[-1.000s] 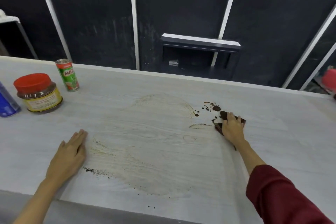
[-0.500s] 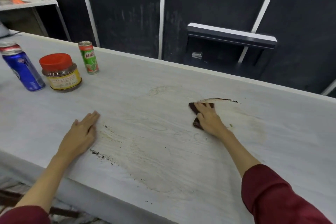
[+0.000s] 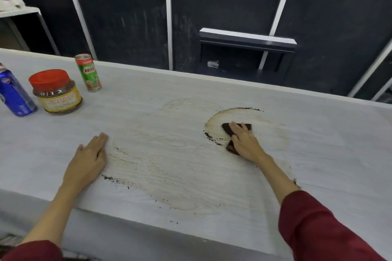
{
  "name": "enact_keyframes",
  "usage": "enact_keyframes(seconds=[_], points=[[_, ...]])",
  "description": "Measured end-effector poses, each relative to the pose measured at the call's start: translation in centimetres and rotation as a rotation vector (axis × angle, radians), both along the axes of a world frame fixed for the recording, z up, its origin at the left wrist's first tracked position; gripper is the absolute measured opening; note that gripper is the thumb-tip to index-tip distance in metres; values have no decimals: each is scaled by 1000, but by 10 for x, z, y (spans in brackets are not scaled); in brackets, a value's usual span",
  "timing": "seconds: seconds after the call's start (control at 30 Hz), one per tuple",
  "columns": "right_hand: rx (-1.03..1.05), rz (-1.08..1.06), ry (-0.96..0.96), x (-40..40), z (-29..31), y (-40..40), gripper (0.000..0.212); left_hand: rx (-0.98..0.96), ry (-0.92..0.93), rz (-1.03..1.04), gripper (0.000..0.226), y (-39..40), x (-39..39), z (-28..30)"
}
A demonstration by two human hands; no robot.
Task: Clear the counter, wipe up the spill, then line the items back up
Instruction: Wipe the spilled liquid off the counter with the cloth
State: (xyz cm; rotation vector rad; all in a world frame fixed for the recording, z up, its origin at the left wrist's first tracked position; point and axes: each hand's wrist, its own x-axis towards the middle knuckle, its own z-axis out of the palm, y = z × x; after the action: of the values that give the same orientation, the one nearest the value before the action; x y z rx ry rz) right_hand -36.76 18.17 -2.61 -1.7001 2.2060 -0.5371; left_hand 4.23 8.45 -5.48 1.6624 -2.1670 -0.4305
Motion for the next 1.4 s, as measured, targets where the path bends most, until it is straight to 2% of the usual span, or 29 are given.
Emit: enact_keyframes(seconds=[0.13, 0.23, 0.3, 0.57, 0.7, 0.8, 0.97, 1.1, 1.23, 1.3, 1.4], points=[[-4, 146, -29, 69, -4, -4, 50, 2, 4, -5, 48, -1, 2, -1], [-26, 243, -58, 99, -5, 27, 49, 0, 8, -16, 48, -1, 3, -1], [-48, 227, -69, 99, -9, 59, 49, -18, 10, -22, 47, -2, 5, -2], [-131, -269, -32, 72, -13, 161, 49, -62, 0, -60, 46, -3, 5, -2], [-206, -591, -9, 56, -17, 179, 48, -46, -24, -83, 47, -6, 7, -4], [-191, -731, 14, 33, -14, 174, 45, -44, -27, -93, 48, -8, 7, -6], [-136, -627, 3, 19, -1, 138, 43, -54, -30, -99, 48, -6, 5, -5], [-132, -405, -28, 54, 2, 98, 46, -59, -19, -94, 48, -5, 3, 0], [-103, -152, -71, 93, -6, 92, 46, -55, -26, -99, 48, -6, 5, 0], [-126, -153, -62, 92, -8, 104, 46, -53, -26, -105, 48, -6, 7, -2], [-175, -340, -38, 69, -11, 139, 46, -65, -37, -118, 46, -8, 9, -4]])
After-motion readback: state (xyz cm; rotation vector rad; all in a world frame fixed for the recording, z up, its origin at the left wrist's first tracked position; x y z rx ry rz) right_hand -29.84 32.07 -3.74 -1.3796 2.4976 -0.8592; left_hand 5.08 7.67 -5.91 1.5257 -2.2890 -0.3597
